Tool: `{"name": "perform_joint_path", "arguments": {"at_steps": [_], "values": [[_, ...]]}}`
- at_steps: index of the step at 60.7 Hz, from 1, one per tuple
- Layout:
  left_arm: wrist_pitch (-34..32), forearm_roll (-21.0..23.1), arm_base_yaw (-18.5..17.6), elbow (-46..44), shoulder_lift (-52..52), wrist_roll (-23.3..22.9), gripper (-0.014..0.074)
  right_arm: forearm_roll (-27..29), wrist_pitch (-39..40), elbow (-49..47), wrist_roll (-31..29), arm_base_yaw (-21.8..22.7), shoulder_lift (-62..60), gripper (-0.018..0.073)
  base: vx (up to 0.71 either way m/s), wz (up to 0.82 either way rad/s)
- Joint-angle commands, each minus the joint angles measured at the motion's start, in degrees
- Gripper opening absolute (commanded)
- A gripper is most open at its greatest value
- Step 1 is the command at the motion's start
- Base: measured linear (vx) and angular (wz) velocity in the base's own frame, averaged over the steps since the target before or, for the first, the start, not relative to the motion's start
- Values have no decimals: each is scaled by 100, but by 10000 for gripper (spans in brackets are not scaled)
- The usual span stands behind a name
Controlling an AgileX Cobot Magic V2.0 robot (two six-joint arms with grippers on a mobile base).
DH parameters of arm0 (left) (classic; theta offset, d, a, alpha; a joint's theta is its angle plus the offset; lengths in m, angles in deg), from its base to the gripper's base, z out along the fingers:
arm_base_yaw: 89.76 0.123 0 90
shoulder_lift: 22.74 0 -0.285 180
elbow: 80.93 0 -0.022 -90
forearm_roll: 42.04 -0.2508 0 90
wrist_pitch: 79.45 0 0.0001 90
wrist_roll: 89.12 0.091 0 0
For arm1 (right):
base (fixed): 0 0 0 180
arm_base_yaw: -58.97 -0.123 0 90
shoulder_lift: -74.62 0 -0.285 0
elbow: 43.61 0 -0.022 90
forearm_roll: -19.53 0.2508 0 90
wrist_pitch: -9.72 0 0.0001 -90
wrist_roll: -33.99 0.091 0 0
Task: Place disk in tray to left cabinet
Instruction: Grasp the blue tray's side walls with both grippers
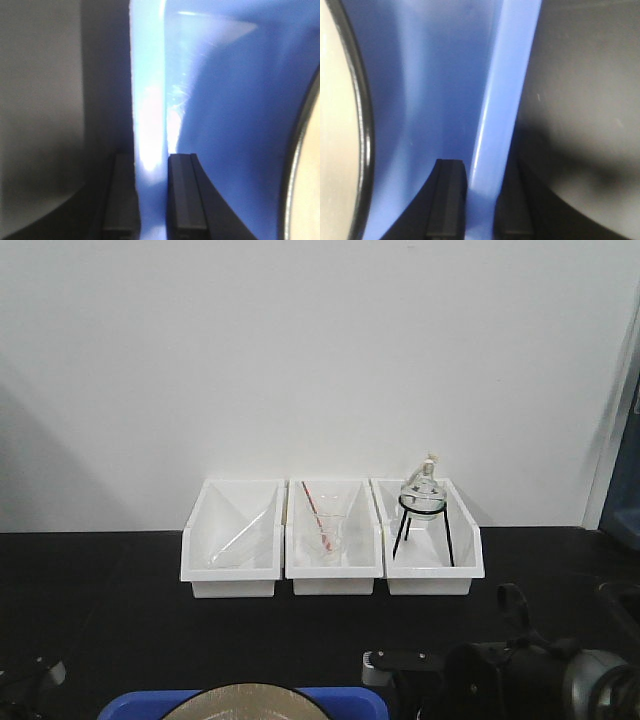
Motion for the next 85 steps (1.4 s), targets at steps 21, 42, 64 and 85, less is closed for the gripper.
{"name": "perform_joint_path", "arguments": {"at_steps": [21,42,64,85], "values": [[1514,913,-160,-149,1125,-1120,-1,841,-339,-233,198,378,-1294,-6,0,0],[2385,909,-160,-831,1418,-1786,-1,1055,-753,-233,434,397,-1977,-6,0,0],[3284,905,-165,-1978,1555,-2985,-1,1376,-825,-244,795,405,-2564,-5,0,0],[3242,915,-165,-2211,2025,-3276,-1,1335,-1201,-1071,1071,405,-2647,-4,0,0]]}}
